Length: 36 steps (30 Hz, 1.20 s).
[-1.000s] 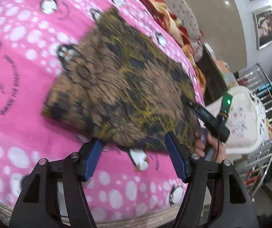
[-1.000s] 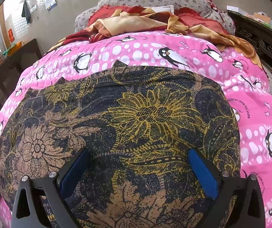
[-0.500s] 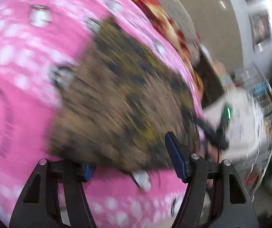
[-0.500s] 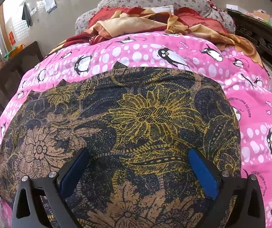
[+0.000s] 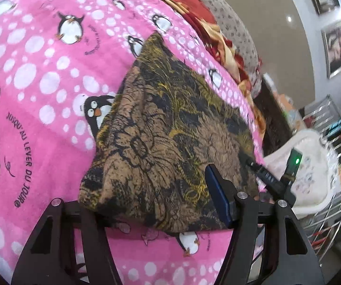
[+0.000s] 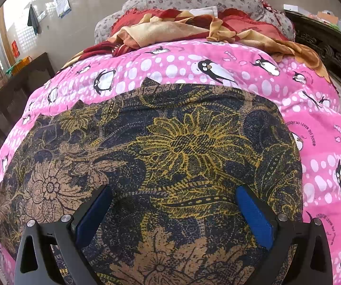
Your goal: Fold small clothes
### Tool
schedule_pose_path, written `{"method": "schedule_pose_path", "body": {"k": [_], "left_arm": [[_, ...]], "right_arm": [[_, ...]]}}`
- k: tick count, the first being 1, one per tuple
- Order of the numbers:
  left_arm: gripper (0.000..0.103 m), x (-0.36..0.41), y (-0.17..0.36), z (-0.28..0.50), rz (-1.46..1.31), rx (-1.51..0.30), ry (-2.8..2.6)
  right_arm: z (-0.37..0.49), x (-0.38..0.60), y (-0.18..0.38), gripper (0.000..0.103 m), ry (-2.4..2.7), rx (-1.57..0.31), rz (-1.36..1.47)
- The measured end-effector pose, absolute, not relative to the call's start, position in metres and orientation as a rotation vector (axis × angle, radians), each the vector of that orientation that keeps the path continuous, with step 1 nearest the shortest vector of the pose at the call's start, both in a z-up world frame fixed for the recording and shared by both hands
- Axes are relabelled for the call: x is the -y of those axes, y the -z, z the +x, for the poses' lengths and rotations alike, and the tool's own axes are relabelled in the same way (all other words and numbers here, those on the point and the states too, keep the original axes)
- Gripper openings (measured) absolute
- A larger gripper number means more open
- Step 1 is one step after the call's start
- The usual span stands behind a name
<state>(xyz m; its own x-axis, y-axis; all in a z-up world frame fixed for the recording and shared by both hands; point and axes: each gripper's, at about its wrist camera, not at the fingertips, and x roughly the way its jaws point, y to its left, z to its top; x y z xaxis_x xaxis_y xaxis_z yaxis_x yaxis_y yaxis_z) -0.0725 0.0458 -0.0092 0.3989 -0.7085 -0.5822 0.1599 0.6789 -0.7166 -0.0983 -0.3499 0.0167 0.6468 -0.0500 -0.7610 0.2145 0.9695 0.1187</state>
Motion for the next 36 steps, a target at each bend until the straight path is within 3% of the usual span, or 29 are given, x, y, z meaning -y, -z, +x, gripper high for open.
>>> {"method": "schedule_pose_path", "body": {"k": [10, 12, 14, 16, 20, 26, 36], "left_arm": [[0.062, -0.036, 0.008, -0.072, -0.574, -0.937, 0.563], [0.053, -0.035, 0.009, -0.073, -0.567, -0.923, 0.524], [0.032, -0.039, 0.011, -0.074, -0.569, -0.921, 0.486], [0.020, -0.045, 0.016, -0.073, -0.592, -0.930, 0.457], [0.012, -0.039, 0.009, -0.078, -0.521, -0.906, 0.401], [0.009, 0.001, -0.023, -0.094, -0.196, -0.739, 0.382], [0.009, 0.035, -0.043, -0.101, 0.014, -0.591, 0.457]], "right_arm": [[-0.098, 0.350, -0.016, 0.103, 0.154, -0.861, 0.205], [-0.098, 0.350, -0.017, 0.103, 0.153, -0.866, 0.210], [-0.099, 0.347, -0.022, 0.103, 0.158, -0.896, 0.200], [-0.097, 0.339, -0.037, 0.101, 0.182, -0.933, 0.170], [-0.087, 0.300, -0.081, 0.098, 0.177, -0.822, 0.091], [-0.020, 0.216, -0.104, 0.098, -0.210, -0.804, 0.013], [0.061, 0.123, -0.092, 0.098, -0.528, -1.019, -0.096]]}}
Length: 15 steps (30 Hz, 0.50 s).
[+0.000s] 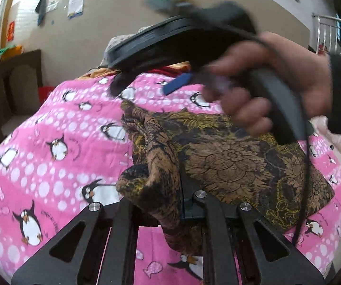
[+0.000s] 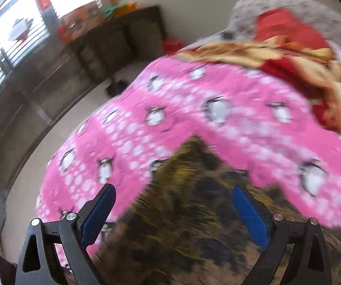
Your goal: Fold small clothes
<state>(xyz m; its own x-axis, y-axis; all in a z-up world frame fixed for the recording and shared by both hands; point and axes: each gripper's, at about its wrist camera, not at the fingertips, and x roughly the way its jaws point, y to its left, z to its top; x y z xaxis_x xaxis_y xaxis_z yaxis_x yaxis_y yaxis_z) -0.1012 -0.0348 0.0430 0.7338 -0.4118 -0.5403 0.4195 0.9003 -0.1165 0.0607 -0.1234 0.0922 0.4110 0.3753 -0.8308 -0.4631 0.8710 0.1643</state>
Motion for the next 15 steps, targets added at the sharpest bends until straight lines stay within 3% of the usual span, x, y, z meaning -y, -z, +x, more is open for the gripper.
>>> {"method": "schedule_pose_path", "body": {"k": [4, 5, 6, 8, 11, 14, 15], "left_arm": [[0.009, 0.040, -0.045, -0.103, 0.031, -0.582, 0.499], [0.009, 0.043, -0.046, -0.103, 0.037, -0.578, 0.506], [0.009, 0.045, -0.046, -0.103, 0.037, -0.577, 0.512], [0.009, 0.048, -0.046, -0.102, 0.038, -0.573, 0.517], [0.009, 0.050, -0.045, -0.100, 0.042, -0.574, 0.526], [0.009, 0.052, -0.047, -0.104, 0.047, -0.573, 0.530], [0.009, 0.052, -0.047, -0.104, 0.047, -0.574, 0.531]], "right_arm": [[0.070, 0.097, -0.076, 0.098, -0.469, -1.094, -0.277], [0.073, 0.094, -0.072, 0.094, -0.448, -1.116, -0.318], [0.077, 0.092, -0.069, 0.085, -0.425, -1.135, -0.350], [0.084, 0.093, -0.063, 0.078, -0.385, -1.167, -0.392], [0.092, 0.097, -0.058, 0.053, -0.369, -1.209, -0.396], [0.102, 0.104, -0.056, 0.041, -0.329, -1.236, -0.378], [0.104, 0.106, -0.055, 0.032, -0.324, -1.242, -0.365]]}}
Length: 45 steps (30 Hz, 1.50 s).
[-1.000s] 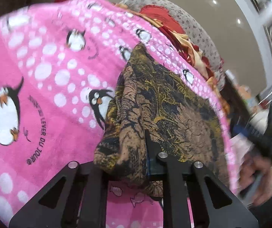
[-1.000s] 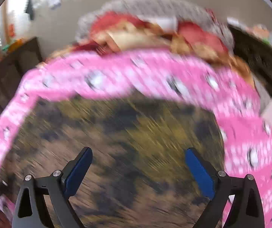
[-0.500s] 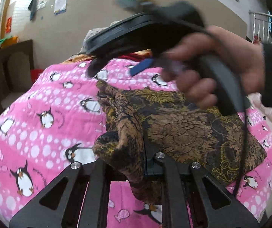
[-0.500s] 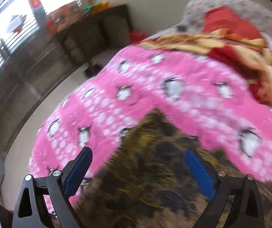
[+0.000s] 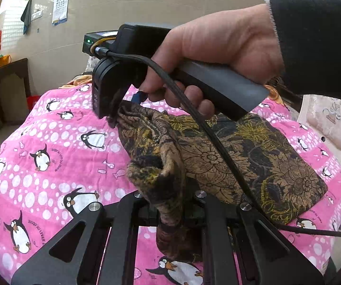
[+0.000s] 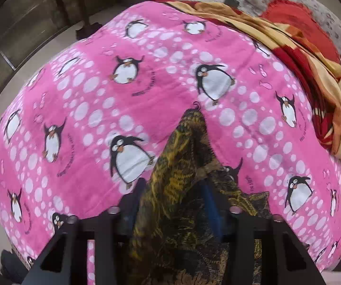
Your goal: Fold small clothes
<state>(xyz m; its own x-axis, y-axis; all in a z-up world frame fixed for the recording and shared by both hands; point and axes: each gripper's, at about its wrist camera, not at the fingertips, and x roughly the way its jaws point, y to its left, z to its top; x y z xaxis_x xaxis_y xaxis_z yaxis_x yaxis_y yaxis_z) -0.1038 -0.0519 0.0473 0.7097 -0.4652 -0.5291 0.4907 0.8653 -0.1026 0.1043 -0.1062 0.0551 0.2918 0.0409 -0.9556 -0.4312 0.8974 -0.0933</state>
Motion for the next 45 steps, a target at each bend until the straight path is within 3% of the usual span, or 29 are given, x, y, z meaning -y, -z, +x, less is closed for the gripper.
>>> {"method": "schedule_pose_path", "body": {"k": [3, 6, 15, 27, 37, 45], "left_arm": [[0.009, 0.051, -0.048, -0.105, 0.040, -0.581, 0.533], [0.009, 0.050, -0.050, -0.105, 0.019, -0.593, 0.547], [0.009, 0.077, -0.072, -0.118, 0.008, -0.595, 0.626], [0.009, 0.182, -0.091, -0.159, 0.102, -0.637, 0.834], [0.009, 0.266, -0.083, -0.199, 0.223, -0.673, 0.948], [0.009, 0.287, -0.043, -0.204, 0.307, -0.763, 0.929]], "right_arm": [[0.110, 0.113, -0.055, 0.015, -0.310, -1.246, -0.337], [0.106, 0.128, -0.064, 0.011, -0.315, -1.220, -0.277], [0.074, 0.204, -0.098, 0.010, -0.268, -1.150, -0.133], [0.024, 0.320, -0.110, 0.010, -0.192, -1.140, -0.093], [-0.023, 0.420, -0.089, 0.010, -0.133, -1.181, -0.014], [-0.036, 0.460, -0.051, 0.012, -0.134, -1.150, 0.162]]}}
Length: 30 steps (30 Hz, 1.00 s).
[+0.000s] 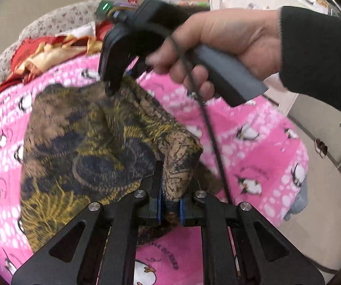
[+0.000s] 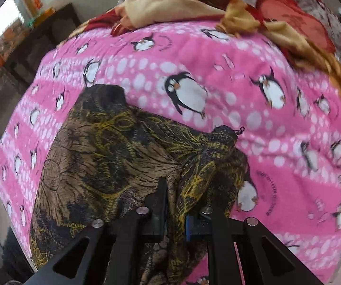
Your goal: Fold small clothes
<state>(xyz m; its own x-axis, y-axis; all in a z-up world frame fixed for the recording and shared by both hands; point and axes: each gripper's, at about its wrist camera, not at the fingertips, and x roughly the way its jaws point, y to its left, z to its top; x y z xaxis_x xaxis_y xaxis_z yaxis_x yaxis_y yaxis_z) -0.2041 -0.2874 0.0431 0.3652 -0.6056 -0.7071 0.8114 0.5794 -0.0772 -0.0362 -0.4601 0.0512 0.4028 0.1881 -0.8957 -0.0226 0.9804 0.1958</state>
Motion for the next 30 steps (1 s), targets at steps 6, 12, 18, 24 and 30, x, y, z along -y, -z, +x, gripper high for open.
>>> {"method": "schedule_pose_path", "body": {"k": [6, 12, 18, 24, 30], "left_arm": [[0.012, 0.276, -0.037, -0.215, 0.297, -0.837, 0.977], [0.013, 0.215, -0.059, -0.232, 0.224, -0.819, 1.099], [0.012, 0.171, -0.058, -0.165, 0.040, -0.850, 0.860], [0.010, 0.170, -0.004, -0.140, -0.086, -1.003, 0.842], [0.010, 0.169, -0.043, -0.136, -0.081, -0.952, 0.847]], "right_arm": [[-0.062, 0.495, -0.065, 0.039, -0.053, -1.036, 0.328], [-0.137, 0.492, -0.115, 0.039, -0.059, -0.830, 0.336], [-0.227, 0.404, -0.104, 0.039, -0.169, -0.731, 0.092], [-0.240, 0.368, -0.039, 0.039, -0.136, -0.887, 0.074], [-0.237, 0.383, -0.034, 0.038, -0.111, -0.910, 0.193]]}}
